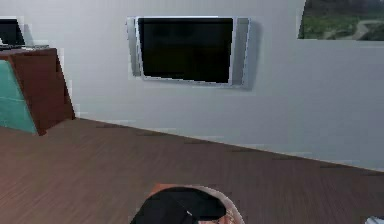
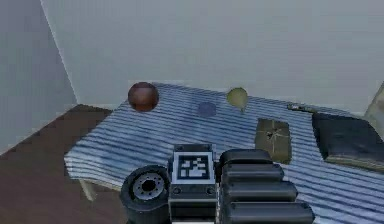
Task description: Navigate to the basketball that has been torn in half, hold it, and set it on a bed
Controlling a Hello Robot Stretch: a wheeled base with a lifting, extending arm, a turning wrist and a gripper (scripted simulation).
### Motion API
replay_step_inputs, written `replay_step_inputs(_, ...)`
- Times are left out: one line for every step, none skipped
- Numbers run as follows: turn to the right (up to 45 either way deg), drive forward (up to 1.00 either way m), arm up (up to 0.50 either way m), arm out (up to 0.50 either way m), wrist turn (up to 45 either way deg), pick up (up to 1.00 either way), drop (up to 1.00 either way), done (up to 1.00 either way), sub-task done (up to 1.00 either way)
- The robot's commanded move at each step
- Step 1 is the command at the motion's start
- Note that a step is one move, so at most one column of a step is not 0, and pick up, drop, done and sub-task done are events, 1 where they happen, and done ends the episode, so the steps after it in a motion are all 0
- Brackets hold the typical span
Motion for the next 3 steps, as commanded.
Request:
replay_step_inputs(-9.0,0.00,0.00,0.00,0.0,0.00,0.00,0.00,0.00)
replay_step_inputs(45.0,0.00,0.00,0.00,0.0,0.00,0.00,0.00,0.00)
replay_step_inputs(45.0,0.00,0.00,0.00,0.0,0.00,0.00,0.00,0.00)
